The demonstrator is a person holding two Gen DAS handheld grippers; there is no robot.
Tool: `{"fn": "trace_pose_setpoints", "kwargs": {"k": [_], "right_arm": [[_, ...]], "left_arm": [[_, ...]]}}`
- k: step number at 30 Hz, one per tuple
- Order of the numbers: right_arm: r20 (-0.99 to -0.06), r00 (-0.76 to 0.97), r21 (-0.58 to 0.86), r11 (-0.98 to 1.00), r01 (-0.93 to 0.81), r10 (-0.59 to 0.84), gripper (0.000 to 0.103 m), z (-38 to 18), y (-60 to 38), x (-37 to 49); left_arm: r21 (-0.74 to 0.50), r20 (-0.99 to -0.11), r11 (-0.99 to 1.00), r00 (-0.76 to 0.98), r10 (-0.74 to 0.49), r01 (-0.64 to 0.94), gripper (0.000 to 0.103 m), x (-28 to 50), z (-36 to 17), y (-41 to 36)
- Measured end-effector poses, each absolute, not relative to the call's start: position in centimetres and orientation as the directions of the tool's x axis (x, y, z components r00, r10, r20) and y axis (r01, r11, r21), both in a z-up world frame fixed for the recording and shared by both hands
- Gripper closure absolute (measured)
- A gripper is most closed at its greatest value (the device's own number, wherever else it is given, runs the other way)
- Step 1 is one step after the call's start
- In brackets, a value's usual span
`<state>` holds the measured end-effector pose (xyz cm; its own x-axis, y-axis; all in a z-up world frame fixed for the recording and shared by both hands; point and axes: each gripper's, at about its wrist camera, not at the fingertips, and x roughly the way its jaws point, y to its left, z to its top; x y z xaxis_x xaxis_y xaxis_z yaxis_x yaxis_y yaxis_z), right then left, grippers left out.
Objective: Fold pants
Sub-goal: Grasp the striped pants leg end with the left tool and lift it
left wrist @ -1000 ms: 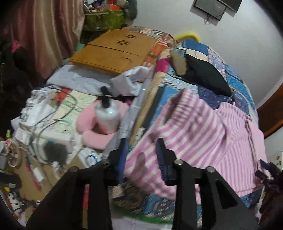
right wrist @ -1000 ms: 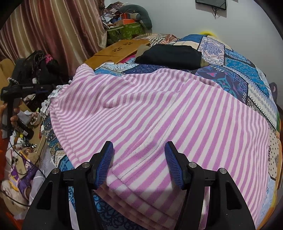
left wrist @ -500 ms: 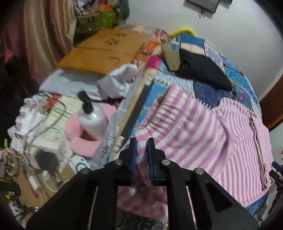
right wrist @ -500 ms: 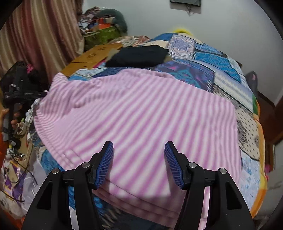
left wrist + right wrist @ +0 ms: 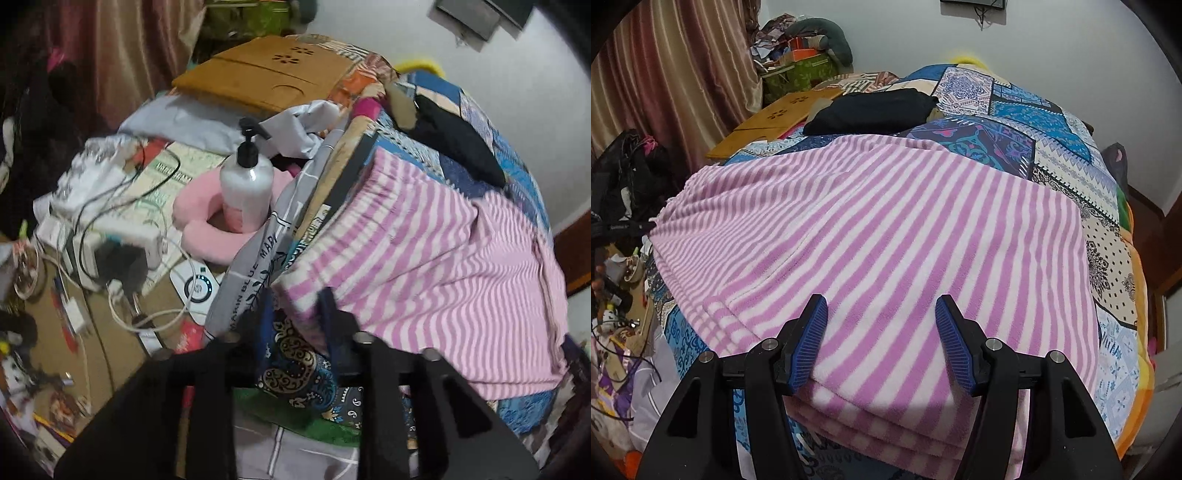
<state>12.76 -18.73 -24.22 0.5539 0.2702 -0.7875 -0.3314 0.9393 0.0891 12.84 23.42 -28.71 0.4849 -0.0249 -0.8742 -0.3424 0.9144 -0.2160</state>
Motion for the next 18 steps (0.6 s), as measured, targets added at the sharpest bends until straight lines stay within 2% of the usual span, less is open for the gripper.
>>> {"fn": "trace_pose_setpoints", "kwargs": {"k": [2, 4, 10, 16, 18], "right_arm": [[-0.786, 0.554, 0.095, 0.939, -0.331, 0.274, 0.045, -24.2, -18.9, 12.7], [-0.784, 0.556, 0.098, 0.939, -0.329, 0.276, 0.045, -24.3, -18.9, 12.7], [-0.781, 0.561, 0.1, 0.942, -0.321, 0.274, 0.044, -24.3, -18.6, 12.6], [-0.778, 0.562, 0.105, 0.941, -0.321, 0.279, 0.043, -24.4, -18.6, 12.6], [-0.778, 0.562, 0.105, 0.941, -0.323, 0.28, 0.043, -24.4, -18.6, 12.6]], "left_arm": [[-0.227, -0.868, 0.904, 0.496, -0.019, -0.362, 0.043, 12.4, -28.5, 23.8], [-0.24, -0.864, 0.898, 0.504, -0.023, -0.369, 0.037, 12.1, -28.4, 24.0], [-0.341, -0.874, 0.868, 0.461, -0.152, -0.361, 0.037, 13.1, -30.8, 22.9], [-0.32, -0.867, 0.877, 0.483, -0.118, -0.359, 0.037, 14.1, -31.2, 21.7], [-0.306, -0.868, 0.881, 0.487, -0.102, -0.36, 0.043, 14.7, -31.3, 22.0]]}}
